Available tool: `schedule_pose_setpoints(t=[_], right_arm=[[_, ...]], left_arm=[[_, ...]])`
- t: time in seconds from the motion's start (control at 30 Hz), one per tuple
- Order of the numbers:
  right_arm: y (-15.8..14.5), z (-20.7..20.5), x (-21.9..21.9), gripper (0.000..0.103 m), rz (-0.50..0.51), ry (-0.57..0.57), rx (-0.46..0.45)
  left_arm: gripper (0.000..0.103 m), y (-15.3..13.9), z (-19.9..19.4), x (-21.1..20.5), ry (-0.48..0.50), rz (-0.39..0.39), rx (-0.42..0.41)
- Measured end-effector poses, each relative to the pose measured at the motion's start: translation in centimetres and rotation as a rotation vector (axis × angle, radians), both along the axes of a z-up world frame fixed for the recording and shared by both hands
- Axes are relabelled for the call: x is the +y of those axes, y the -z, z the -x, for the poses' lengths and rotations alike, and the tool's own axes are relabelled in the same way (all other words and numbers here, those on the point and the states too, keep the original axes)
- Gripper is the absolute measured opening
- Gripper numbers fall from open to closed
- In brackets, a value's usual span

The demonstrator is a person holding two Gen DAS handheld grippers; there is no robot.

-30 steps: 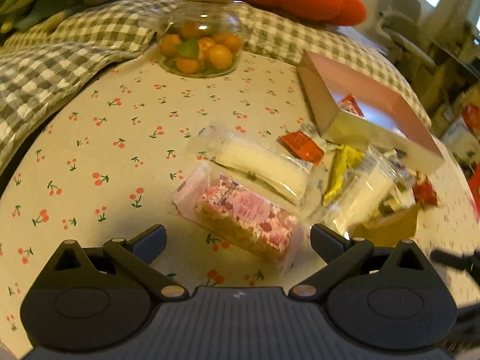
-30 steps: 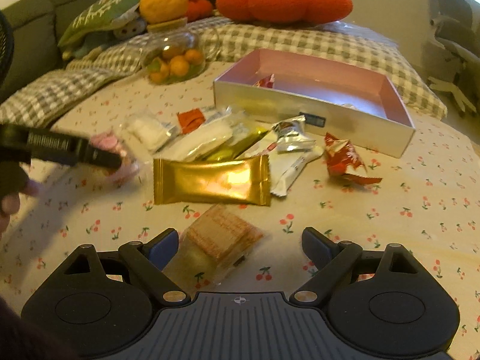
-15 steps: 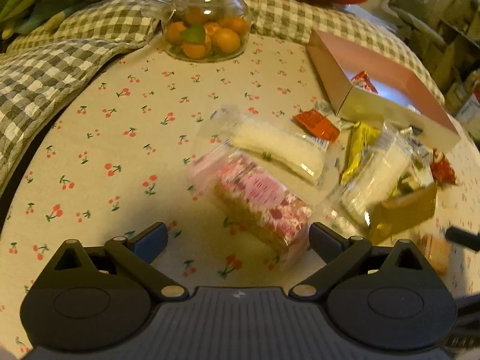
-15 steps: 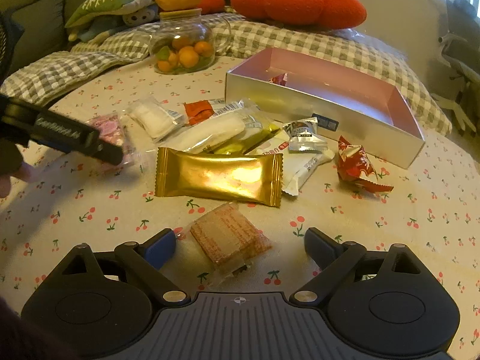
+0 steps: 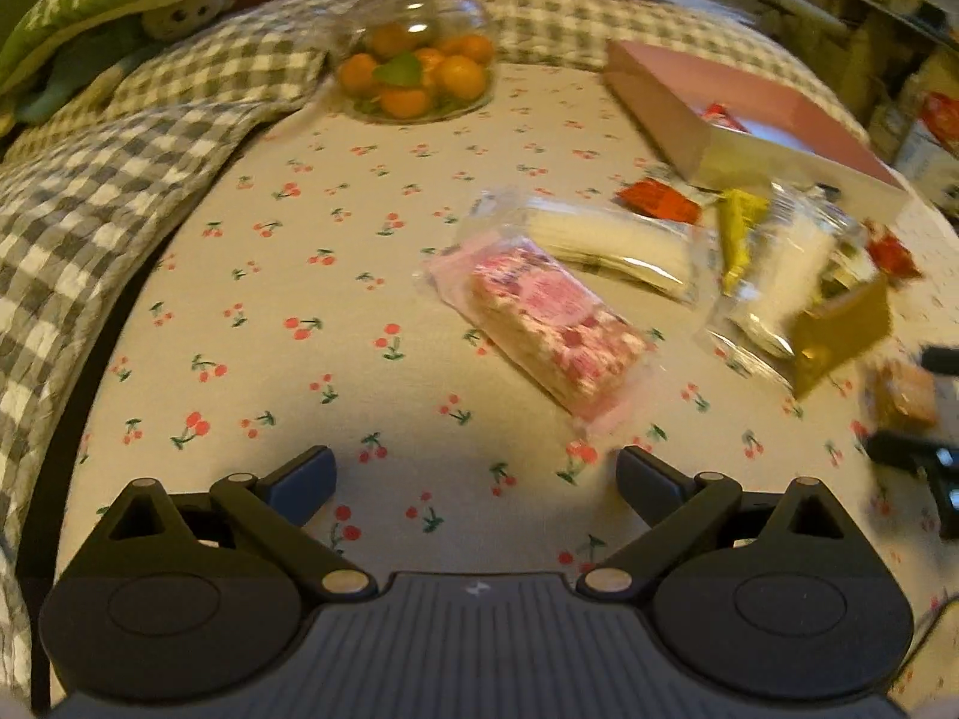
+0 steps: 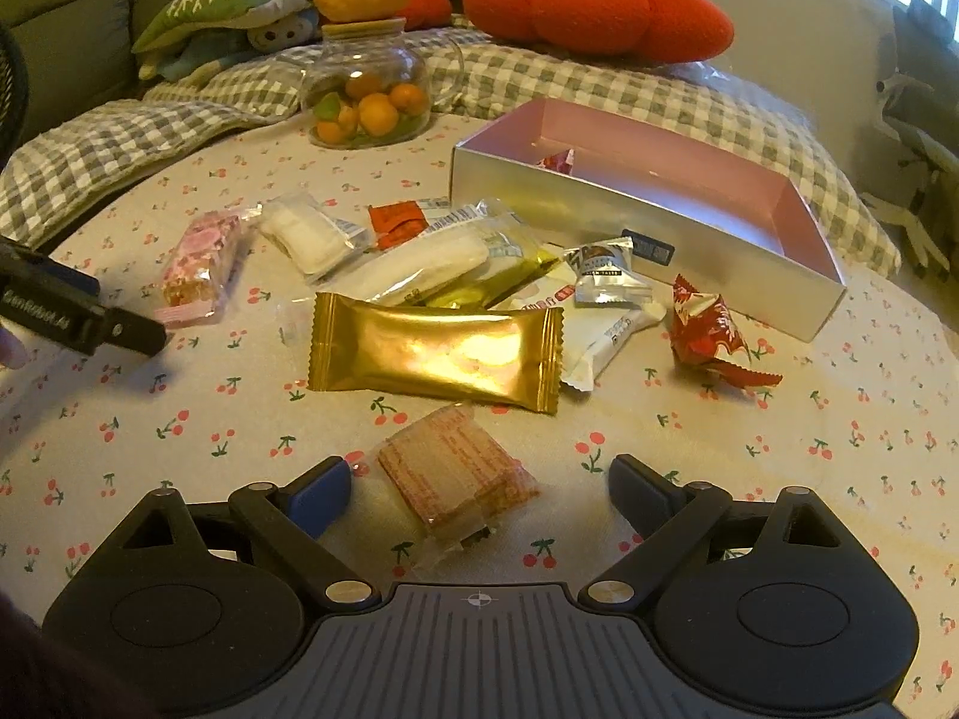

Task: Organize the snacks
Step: 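Grasp the pink nougat bar with the left tool while the right tool grasps the square wafer pack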

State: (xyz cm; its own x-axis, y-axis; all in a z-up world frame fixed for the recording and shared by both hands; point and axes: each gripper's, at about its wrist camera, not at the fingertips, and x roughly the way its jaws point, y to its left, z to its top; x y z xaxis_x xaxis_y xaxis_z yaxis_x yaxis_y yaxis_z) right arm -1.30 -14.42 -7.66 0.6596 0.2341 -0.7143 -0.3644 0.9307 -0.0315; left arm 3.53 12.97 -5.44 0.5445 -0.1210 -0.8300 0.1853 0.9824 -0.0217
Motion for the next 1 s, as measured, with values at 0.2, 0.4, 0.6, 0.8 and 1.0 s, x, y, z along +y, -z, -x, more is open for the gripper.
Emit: schedule_pose_setpoints(t=[0.2,0.4,0.6,0.8,1.0], right_arm=[[0.1,-0.1,0.6,0.095,-0.010,-0.023,0.006],[0.2,-0.3,1.1,0.095,-0.019,-0.026,0.003],[0.2,-0.3,1.1,0.094,-0.023,-0.027,-0.005],[0.1,-0.1,1.0,0.088,-0.021,-0.041,-0.015],[-0.2,0.1,1.0,0.071,-0.031,-0.052,-0.022]], left_arm=[[0.101,-0.2,0.4,-0.8,0.067,0.058,-0.011],[0.101,0.1,-1.2,-2.1,0.013,0.101,-0.042],[0.099,0.3,-3.0,-2.8,-0.121,0.118,-0.061],[0.080,0.3,-3.1,-3.2,-0.155,0.036,-0.080],[0.053,0.0,-2.7,-2.5,-0.159,0.003,-0.096]])
